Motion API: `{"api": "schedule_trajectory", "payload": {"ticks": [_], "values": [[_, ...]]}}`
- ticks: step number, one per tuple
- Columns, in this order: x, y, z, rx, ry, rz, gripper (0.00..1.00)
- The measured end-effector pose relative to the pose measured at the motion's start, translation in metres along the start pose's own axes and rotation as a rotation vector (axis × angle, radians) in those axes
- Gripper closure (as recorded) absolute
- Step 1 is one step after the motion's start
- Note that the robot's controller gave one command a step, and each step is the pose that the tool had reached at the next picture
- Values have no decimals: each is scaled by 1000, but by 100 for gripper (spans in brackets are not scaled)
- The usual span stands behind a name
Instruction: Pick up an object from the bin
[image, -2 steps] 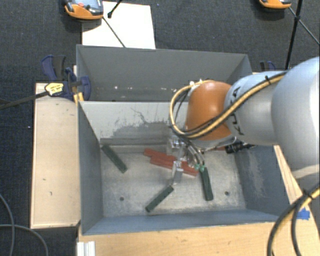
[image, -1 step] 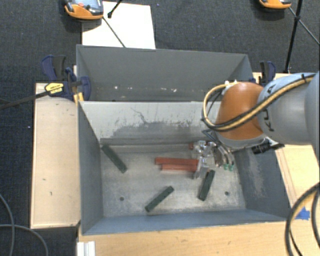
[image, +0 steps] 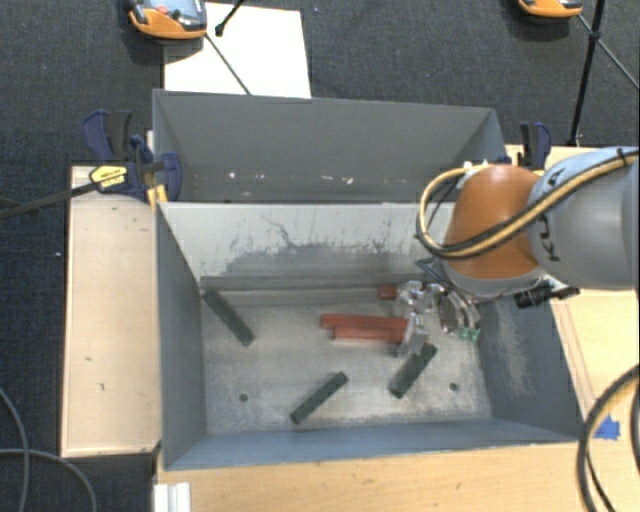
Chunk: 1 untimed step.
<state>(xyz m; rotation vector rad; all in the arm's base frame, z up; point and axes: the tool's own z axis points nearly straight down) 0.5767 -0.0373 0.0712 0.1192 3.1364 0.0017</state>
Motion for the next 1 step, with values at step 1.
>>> {"api": "schedule_trajectory", "payload": {"ticks": [1], "values": [[38,44,-209,0,4,-361,100]]}}
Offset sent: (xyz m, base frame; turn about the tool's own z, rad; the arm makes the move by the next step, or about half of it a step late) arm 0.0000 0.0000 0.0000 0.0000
